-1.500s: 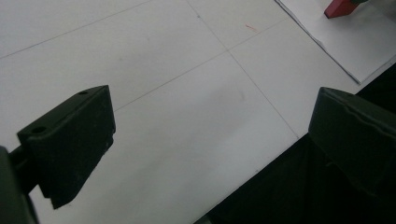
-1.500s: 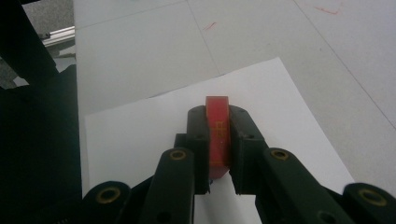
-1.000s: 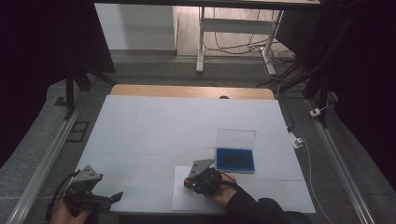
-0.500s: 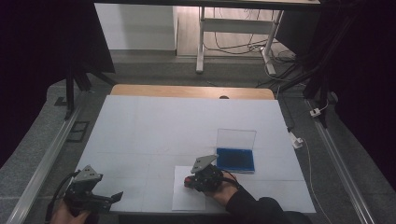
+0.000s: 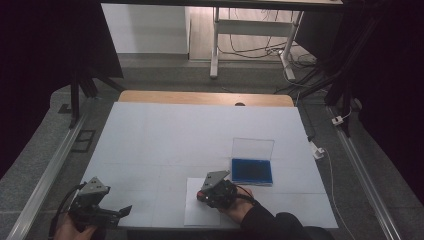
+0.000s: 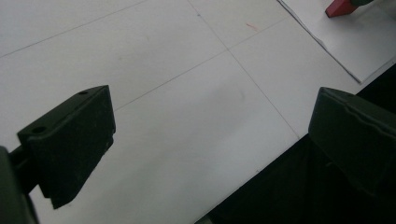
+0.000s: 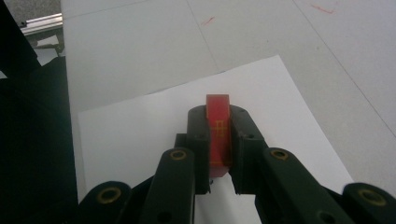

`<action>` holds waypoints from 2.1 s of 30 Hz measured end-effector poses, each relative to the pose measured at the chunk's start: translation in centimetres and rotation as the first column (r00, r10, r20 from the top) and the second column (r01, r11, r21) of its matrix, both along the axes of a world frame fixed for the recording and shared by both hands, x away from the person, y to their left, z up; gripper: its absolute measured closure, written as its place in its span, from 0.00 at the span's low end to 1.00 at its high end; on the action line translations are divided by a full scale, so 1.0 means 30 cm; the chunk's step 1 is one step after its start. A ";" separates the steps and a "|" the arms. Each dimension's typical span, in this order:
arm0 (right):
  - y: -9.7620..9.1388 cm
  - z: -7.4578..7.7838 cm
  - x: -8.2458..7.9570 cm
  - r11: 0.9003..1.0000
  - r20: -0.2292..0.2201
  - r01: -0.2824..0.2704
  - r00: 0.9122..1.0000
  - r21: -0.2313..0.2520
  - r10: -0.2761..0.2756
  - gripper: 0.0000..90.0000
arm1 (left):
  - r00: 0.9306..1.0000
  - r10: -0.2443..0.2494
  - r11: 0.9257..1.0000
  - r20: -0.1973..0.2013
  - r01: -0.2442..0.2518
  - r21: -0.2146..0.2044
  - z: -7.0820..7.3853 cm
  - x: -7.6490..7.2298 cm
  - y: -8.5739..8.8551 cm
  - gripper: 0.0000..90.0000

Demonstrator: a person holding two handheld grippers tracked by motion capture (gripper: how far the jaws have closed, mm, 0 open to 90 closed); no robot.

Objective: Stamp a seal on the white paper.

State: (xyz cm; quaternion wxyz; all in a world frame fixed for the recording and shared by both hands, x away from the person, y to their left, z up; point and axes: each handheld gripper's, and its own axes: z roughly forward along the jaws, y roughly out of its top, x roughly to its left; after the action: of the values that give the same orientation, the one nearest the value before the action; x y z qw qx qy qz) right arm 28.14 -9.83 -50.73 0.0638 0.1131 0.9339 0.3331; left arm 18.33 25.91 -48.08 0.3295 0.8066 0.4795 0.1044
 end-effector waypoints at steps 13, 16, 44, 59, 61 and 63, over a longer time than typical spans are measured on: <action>-0.019 -0.006 0.033 0.999 -0.072 0.010 0.997 0.046 -0.007 0.89 | 1.000 -0.001 1.000 0.001 0.001 -0.003 0.000 0.000 0.002 0.01; -0.015 -0.003 0.030 0.999 -0.067 0.011 0.998 0.039 -0.008 0.89 | 1.000 -0.001 1.000 0.001 0.001 -0.002 0.000 0.000 0.002 0.01; -0.050 0.065 0.041 0.989 -0.083 0.058 0.995 0.133 -0.047 0.89 | 1.000 -0.002 1.000 0.002 0.002 -0.002 0.000 -0.001 0.002 0.01; -0.094 0.102 0.060 0.984 -0.056 0.076 0.996 0.163 -0.068 0.89 | 1.000 -0.002 1.000 0.003 0.002 -0.002 0.000 -0.002 0.002 0.01; -0.099 0.105 0.063 0.983 -0.056 0.079 0.996 0.166 -0.071 0.89 | 1.000 -0.002 1.000 0.003 0.002 -0.002 0.000 -0.002 0.002 0.01; -0.105 0.109 0.064 0.983 -0.051 0.084 0.996 0.164 -0.076 0.89 | 1.000 -0.002 1.000 0.004 0.002 -0.002 0.000 -0.002 0.002 0.01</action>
State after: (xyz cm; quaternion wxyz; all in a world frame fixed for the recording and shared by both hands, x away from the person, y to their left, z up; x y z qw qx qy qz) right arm 30.07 -12.98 -47.46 0.0468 0.1628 0.8988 0.4043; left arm 18.26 25.96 -48.08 0.3314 0.8066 0.4781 0.1050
